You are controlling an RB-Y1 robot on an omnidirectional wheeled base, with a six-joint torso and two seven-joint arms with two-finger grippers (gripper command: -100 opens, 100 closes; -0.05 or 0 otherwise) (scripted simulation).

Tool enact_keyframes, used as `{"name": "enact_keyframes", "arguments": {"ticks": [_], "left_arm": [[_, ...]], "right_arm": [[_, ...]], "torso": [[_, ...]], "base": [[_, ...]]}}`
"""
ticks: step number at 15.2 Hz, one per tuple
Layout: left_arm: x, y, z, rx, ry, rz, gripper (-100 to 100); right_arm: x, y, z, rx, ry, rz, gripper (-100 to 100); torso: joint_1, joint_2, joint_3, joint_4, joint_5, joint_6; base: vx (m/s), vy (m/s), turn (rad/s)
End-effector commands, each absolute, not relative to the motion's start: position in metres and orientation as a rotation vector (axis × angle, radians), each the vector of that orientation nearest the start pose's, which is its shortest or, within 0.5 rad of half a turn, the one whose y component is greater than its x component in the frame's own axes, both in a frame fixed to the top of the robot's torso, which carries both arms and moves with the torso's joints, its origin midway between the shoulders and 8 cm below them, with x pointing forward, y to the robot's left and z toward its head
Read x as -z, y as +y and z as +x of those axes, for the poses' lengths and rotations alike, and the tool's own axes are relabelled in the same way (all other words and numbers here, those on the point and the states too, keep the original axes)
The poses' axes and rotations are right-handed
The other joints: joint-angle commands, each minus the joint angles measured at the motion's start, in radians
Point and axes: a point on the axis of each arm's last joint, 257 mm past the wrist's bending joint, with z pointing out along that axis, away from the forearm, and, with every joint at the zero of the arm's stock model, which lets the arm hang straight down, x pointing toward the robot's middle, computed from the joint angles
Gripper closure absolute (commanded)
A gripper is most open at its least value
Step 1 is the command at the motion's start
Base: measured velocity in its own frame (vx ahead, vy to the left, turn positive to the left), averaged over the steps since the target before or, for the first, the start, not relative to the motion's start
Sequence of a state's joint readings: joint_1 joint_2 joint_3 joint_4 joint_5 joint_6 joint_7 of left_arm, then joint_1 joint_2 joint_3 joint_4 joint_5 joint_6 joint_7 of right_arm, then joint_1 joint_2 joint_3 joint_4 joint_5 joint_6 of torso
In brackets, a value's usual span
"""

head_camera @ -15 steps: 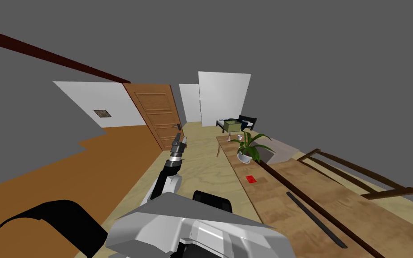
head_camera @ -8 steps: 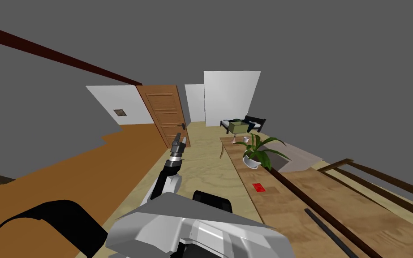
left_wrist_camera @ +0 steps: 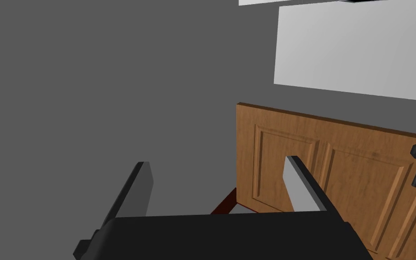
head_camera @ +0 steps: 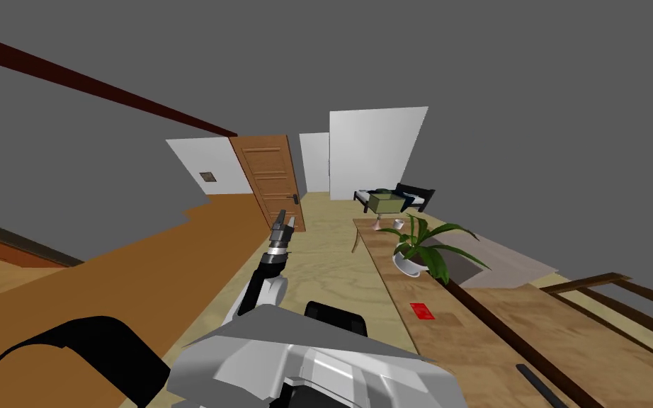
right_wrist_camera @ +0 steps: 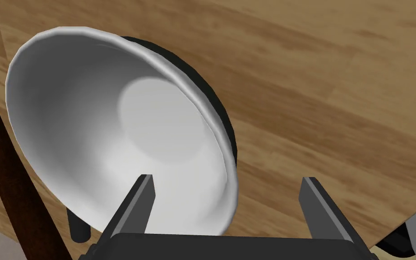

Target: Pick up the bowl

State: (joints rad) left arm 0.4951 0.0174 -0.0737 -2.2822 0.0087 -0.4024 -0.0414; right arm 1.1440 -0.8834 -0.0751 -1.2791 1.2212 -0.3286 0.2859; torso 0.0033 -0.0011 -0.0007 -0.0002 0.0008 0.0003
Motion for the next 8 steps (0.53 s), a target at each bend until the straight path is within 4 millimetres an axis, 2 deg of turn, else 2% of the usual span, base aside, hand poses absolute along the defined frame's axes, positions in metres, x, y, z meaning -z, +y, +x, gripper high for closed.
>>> {"name": "enact_keyframes", "arguments": {"ticks": [1, 2, 3, 4, 7, 8], "left_arm": [[-0.007, 0.255, 0.363, 1.325, 0.701, -0.716, 0], [-0.007, 0.255, 0.363, 1.325, 0.701, -0.716, 0], [-0.007, 0.255, 0.363, 1.325, 0.701, -0.716, 0], [-0.007, 0.255, 0.363, 1.325, 0.701, -0.716, 0], [-0.007, 0.255, 0.363, 1.325, 0.701, -0.716, 0], [-0.007, 0.255, 0.363, 1.325, 0.701, -0.716, 0]], "right_arm": [[0.447, -0.606, -0.155, 0.393, 2.963, -0.742, -100], [0.447, -0.606, -0.163, 0.393, 2.977, -0.757, -100], [0.446, -0.605, -0.152, 0.393, 2.959, -0.74, -100], [0.457, -0.6, -0.156, 0.392, 2.967, -0.727, -100], [0.473, -0.591, -0.159, 0.389, 2.973, -0.707, -100], [0.466, -0.595, -0.158, 0.389, 2.971, -0.712, -100]], "torso": [[0.0, 0.0, 0.0, 0.0, 0.0, 0.0], [0.0, 0.0, 0.0, 0.0, 0.0, 0.0], [0.0, 0.0, 0.0, 0.0, 0.0, 0.0], [0.0, 0.001, 0.0, 0.0, 0.0, 0.0], [-0.004, 0.003, 0.002, 0.001, -0.001, 0.0], [-0.005, 0.003, 0.002, 0.001, -0.001, 0.0]], "base": [[0.023, 0.003, 0.111], [0.025, 0.005, 0.129], [0.016, 0.002, 0.049], [0.001, -0.02, 0.062], [-0.019, -0.059, 0.092], [-0.014, -0.038, 0.03]]}}
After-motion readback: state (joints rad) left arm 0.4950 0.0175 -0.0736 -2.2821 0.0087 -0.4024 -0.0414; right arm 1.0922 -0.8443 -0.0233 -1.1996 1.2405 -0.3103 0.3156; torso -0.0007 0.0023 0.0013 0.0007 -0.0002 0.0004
